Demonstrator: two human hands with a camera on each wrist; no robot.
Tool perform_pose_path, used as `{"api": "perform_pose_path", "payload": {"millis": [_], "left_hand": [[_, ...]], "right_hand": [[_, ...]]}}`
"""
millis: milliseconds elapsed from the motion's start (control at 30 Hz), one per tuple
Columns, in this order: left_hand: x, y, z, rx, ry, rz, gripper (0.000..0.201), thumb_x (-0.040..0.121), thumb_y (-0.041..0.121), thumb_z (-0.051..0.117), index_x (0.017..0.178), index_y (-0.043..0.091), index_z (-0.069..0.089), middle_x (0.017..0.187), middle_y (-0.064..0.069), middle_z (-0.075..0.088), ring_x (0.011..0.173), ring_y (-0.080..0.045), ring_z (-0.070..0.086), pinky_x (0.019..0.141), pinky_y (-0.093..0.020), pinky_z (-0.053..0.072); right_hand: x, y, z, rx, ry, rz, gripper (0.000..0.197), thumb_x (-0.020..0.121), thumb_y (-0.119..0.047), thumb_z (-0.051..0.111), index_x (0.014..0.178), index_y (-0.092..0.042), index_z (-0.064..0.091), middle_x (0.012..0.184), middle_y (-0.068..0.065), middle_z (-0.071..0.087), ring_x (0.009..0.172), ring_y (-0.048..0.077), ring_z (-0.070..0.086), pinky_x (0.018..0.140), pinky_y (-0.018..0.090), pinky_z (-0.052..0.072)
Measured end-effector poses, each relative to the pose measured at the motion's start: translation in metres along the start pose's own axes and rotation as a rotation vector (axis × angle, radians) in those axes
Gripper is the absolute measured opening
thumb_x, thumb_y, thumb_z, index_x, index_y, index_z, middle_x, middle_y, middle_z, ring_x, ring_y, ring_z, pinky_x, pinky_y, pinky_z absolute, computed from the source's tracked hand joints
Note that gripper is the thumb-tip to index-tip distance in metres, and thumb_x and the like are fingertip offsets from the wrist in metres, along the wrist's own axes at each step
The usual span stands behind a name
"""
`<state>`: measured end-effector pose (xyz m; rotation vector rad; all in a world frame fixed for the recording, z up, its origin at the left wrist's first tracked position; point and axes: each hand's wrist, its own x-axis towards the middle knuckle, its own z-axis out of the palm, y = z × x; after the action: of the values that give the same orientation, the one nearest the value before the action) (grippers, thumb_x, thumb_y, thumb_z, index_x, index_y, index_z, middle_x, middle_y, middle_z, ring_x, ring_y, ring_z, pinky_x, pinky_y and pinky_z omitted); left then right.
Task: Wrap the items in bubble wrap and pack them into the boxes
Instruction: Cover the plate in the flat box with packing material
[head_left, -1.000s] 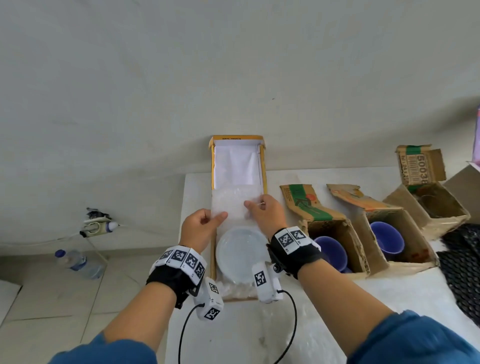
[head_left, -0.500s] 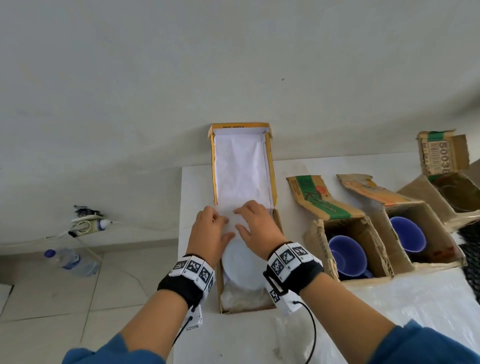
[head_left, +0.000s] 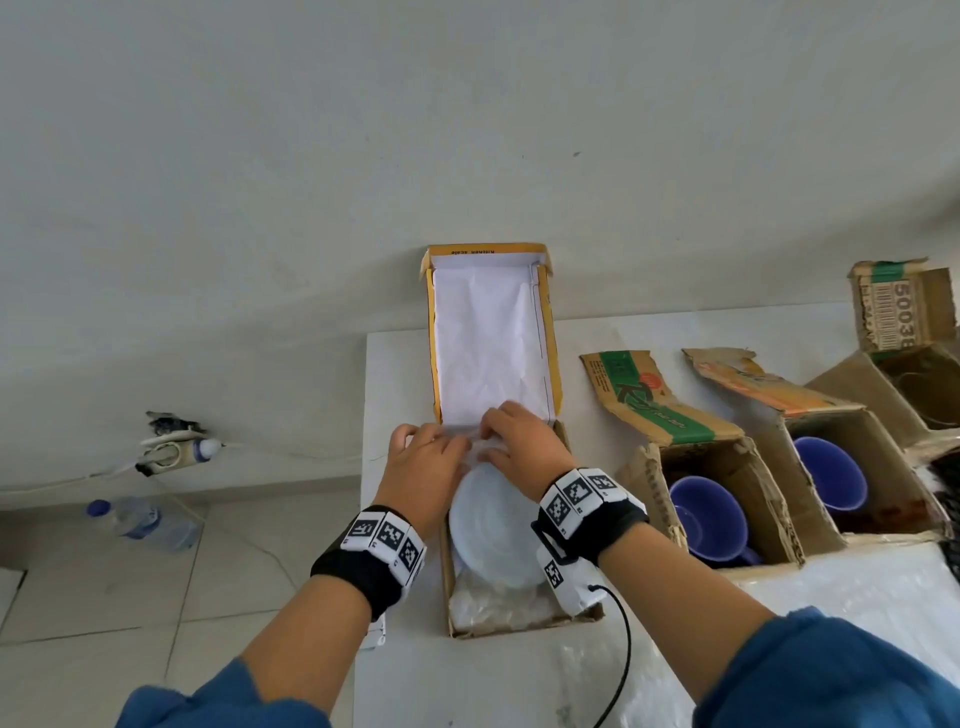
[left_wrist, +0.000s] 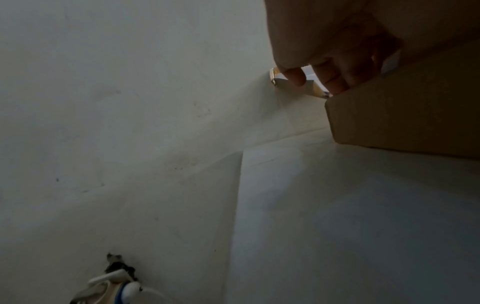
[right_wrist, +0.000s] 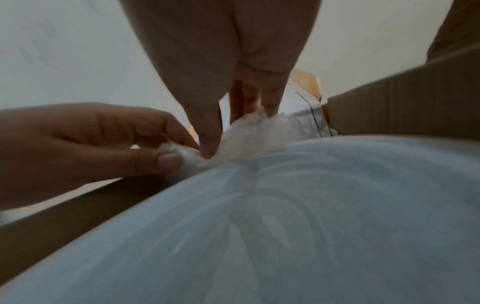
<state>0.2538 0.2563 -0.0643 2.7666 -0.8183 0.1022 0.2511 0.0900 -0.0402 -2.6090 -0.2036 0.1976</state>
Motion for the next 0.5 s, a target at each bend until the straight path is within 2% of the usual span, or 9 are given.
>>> {"api": "perform_pose_path", "payload": {"millis": [67, 133, 200, 267, 300, 367, 400, 433, 500], "left_hand": [[0.0031, 0.0003, -0.0013, 0.052, -0.038, 0.000, 0.021, 0.082, 0.031, 0.050, 0.075, 0.024, 0.069, 0.078, 0.010, 0.069, 0.091, -0.017, 0.062, 0.084, -0.030, 0.023], [0.0037, 0.0014, 0.0020, 0.090, -0.039, 0.003, 0.011, 0.074, 0.025, 0.067, 0.064, 0.022, 0.068, 0.076, 0.006, 0.065, 0.089, -0.019, 0.055, 0.082, -0.032, 0.025], [0.0025, 0.0013, 0.0058, 0.102, -0.008, 0.012, 0.013, 0.071, 0.023, 0.069, 0.060, 0.018, 0.068, 0.081, 0.002, 0.061, 0.092, -0.019, 0.045, 0.082, -0.033, 0.026], [0.0014, -0.0002, 0.0059, 0.119, -0.027, 0.032, 0.023, 0.080, 0.025, 0.054, 0.069, 0.016, 0.071, 0.095, -0.001, 0.063, 0.098, -0.020, 0.046, 0.086, -0.031, 0.027], [0.0004, -0.0023, 0.0076, 0.098, -0.003, 0.031, 0.024, 0.086, 0.022, 0.049, 0.084, 0.015, 0.072, 0.105, -0.002, 0.062, 0.102, -0.021, 0.048, 0.089, -0.029, 0.028], [-0.0008, -0.0034, 0.0077, 0.026, -0.034, 0.022, 0.027, 0.092, 0.018, 0.049, 0.115, 0.014, 0.062, 0.115, -0.002, 0.059, 0.103, -0.025, 0.049, 0.092, -0.030, 0.038], [0.0002, -0.0024, 0.0070, -0.030, -0.053, 0.025, 0.030, 0.090, 0.016, 0.055, 0.119, 0.012, 0.060, 0.115, -0.005, 0.060, 0.097, -0.030, 0.053, 0.087, -0.035, 0.044], [0.0015, 0.0010, 0.0036, -0.029, -0.093, 0.025, 0.031, 0.084, 0.014, 0.063, 0.115, 0.010, 0.063, 0.111, -0.008, 0.062, 0.087, -0.034, 0.057, 0.080, -0.037, 0.049], [0.0040, 0.0042, 0.0014, -0.054, -0.138, 0.032, 0.024, 0.068, 0.010, 0.075, 0.092, 0.009, 0.070, 0.093, -0.010, 0.065, 0.069, -0.033, 0.061, 0.068, -0.036, 0.048]], "right_hand": [[-0.0027, 0.0002, 0.0007, -0.172, 0.085, -0.014, 0.022, 0.091, -0.024, 0.059, 0.110, -0.015, 0.063, 0.114, 0.004, 0.046, 0.105, 0.020, 0.045, 0.087, 0.029, 0.042], [-0.0011, 0.0004, 0.0029, -0.226, 0.042, 0.015, 0.024, 0.094, -0.023, 0.053, 0.113, -0.014, 0.065, 0.115, 0.005, 0.047, 0.107, 0.022, 0.044, 0.088, 0.031, 0.041], [0.0034, 0.0009, 0.0061, -0.182, -0.045, 0.038, 0.026, 0.096, -0.017, 0.048, 0.114, -0.010, 0.066, 0.112, 0.008, 0.050, 0.105, 0.025, 0.050, 0.089, 0.030, 0.043], [0.0057, 0.0006, 0.0076, -0.179, -0.106, 0.041, 0.026, 0.096, -0.012, 0.046, 0.115, -0.008, 0.065, 0.111, 0.010, 0.051, 0.102, 0.027, 0.055, 0.087, 0.029, 0.045], [0.0052, 0.0008, 0.0074, -0.172, -0.116, 0.037, 0.027, 0.095, -0.009, 0.046, 0.116, -0.008, 0.063, 0.112, 0.010, 0.051, 0.101, 0.027, 0.056, 0.086, 0.029, 0.045], [0.0025, 0.0013, 0.0043, -0.099, -0.105, 0.041, 0.027, 0.093, -0.003, 0.046, 0.117, -0.009, 0.055, 0.113, 0.010, 0.054, 0.099, 0.027, 0.058, 0.083, 0.029, 0.044], [0.0009, 0.0022, 0.0027, -0.068, -0.096, 0.036, 0.027, 0.092, -0.001, 0.045, 0.117, -0.009, 0.051, 0.113, 0.009, 0.056, 0.099, 0.027, 0.058, 0.081, 0.029, 0.044], [0.0000, 0.0039, 0.0012, -0.054, -0.095, 0.025, 0.028, 0.091, -0.001, 0.045, 0.118, -0.010, 0.049, 0.113, 0.009, 0.057, 0.099, 0.026, 0.058, 0.082, 0.030, 0.045], [-0.0002, 0.0084, 0.0009, -0.086, -0.144, -0.004, 0.032, 0.092, -0.002, 0.046, 0.122, -0.011, 0.051, 0.119, 0.010, 0.055, 0.108, 0.026, 0.055, 0.090, 0.030, 0.042]]}}
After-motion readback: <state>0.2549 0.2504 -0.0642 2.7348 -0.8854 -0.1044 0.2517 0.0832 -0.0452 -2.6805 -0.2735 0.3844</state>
